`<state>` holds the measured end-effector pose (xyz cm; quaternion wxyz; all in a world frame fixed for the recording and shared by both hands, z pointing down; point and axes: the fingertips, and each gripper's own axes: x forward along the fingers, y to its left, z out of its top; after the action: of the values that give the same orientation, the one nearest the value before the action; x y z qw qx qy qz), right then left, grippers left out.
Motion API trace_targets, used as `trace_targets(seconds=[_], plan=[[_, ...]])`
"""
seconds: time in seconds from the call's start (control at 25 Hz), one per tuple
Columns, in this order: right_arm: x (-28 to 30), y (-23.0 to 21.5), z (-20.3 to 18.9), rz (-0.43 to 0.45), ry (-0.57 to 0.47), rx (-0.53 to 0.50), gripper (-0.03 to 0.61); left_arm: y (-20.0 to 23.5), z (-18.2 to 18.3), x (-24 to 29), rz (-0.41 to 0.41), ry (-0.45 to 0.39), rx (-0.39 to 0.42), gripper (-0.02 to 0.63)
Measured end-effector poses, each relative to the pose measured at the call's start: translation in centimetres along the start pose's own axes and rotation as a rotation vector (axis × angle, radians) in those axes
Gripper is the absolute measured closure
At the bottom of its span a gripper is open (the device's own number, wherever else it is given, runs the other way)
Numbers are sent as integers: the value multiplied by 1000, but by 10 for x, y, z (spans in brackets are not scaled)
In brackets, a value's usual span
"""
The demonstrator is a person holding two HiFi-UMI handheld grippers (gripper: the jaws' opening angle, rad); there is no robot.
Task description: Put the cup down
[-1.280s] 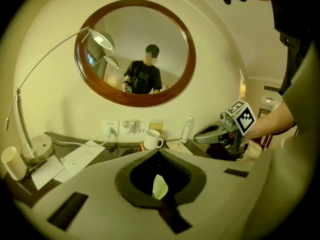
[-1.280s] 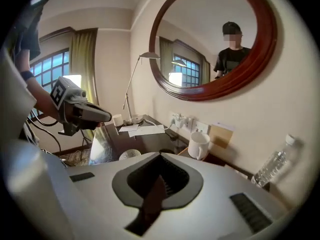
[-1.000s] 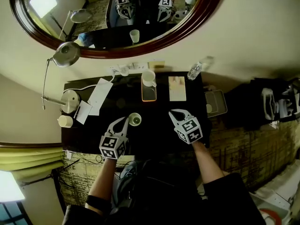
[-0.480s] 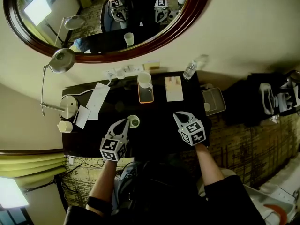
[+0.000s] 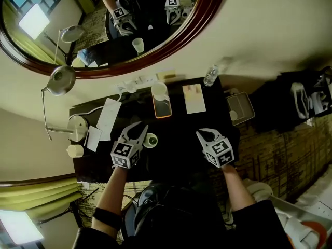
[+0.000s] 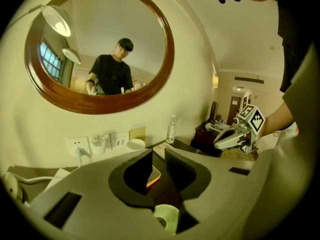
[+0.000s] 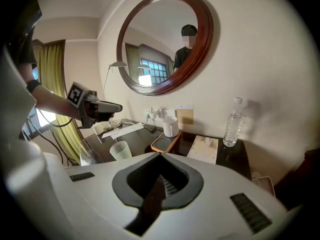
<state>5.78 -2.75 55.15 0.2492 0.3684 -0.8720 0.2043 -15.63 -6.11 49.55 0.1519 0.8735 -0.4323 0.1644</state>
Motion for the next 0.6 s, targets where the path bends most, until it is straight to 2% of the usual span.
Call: trace_targets(seconds=[0.16,0.28,0.4,0.6], plan=[[2,-5,-11,-34,-8,42,568,20,-8,40,-101,15,68,410],[4,-10,-22,-62,-11,71,568,32,-18,72,-173,20,109,331],[11,-17,-34,-85,-7,94,568,48,-26,105,-225,19,105,220],[25,-24,-56,-111,-6,138,568,74,-32,149,-252,17,82,138]])
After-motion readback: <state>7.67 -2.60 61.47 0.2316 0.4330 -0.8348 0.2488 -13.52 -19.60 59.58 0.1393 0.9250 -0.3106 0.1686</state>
